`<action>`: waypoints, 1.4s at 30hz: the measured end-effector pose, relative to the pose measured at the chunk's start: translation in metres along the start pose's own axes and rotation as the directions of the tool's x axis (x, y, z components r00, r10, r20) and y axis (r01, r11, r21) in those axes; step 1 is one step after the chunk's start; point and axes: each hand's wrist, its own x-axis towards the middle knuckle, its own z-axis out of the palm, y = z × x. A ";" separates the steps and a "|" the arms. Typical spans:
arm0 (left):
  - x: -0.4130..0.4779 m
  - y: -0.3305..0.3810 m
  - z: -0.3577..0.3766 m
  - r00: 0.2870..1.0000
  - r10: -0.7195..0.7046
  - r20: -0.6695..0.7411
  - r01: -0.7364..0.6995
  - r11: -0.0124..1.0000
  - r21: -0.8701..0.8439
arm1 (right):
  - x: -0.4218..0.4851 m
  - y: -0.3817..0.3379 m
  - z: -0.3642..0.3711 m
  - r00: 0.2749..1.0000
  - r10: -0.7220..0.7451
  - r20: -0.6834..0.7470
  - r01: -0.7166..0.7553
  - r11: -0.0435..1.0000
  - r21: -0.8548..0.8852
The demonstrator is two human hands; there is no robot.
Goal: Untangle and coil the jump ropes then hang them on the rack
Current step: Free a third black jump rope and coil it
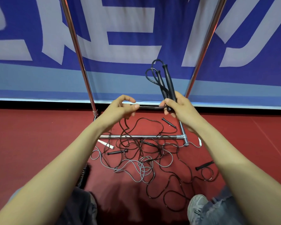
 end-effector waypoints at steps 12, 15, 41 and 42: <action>0.002 -0.010 -0.006 0.965 -0.156 0.210 0.178 0.980 -0.088 | -0.008 -0.005 0.000 0.997 -0.014 0.081 -0.007 0.965 0.261; -0.003 -0.007 0.002 0.974 -0.086 0.207 0.073 0.995 0.070 | -0.003 -0.002 0.003 0.997 0.062 0.048 -0.076 0.914 0.398; -0.021 0.006 0.053 0.987 0.144 0.078 -0.162 0.910 0.381 | 0.007 0.014 0.022 0.984 0.098 -0.149 -0.019 0.890 0.456; -0.019 0.010 0.048 0.988 0.153 0.017 -0.151 0.942 0.299 | 0.007 0.013 0.022 0.984 0.121 -0.134 -0.044 0.882 0.470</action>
